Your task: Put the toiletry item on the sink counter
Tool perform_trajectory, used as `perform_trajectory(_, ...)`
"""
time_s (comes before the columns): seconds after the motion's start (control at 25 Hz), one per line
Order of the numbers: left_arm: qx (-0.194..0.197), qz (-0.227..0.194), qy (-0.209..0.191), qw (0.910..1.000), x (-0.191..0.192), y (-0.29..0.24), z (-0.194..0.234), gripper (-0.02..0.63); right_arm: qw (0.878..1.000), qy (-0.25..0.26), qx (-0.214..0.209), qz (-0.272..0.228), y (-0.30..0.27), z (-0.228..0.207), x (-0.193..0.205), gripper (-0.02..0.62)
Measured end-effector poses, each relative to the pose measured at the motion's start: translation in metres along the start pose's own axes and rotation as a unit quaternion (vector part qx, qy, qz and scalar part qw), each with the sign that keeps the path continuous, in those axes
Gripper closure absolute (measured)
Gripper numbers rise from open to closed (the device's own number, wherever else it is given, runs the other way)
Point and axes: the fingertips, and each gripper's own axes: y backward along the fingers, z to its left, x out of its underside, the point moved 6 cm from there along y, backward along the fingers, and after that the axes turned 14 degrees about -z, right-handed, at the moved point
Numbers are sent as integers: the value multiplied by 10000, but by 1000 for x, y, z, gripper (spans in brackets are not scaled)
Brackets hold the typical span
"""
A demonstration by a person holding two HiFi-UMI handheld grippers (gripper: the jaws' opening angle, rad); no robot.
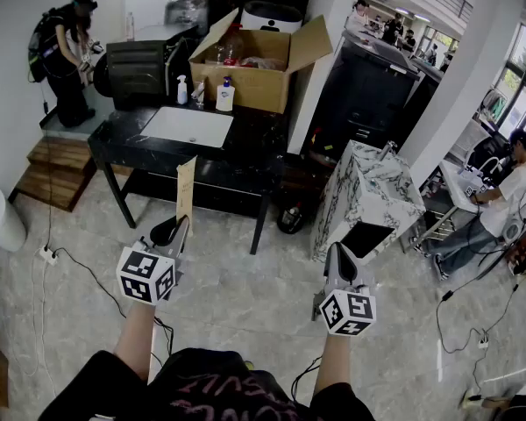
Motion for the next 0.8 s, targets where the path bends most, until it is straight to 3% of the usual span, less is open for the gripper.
perform_trajectory(0.8, 131, -84, -113, 9998, 1, -10, -10, 575, 9998, 66, -153, -131, -10, -3, -7, 583)
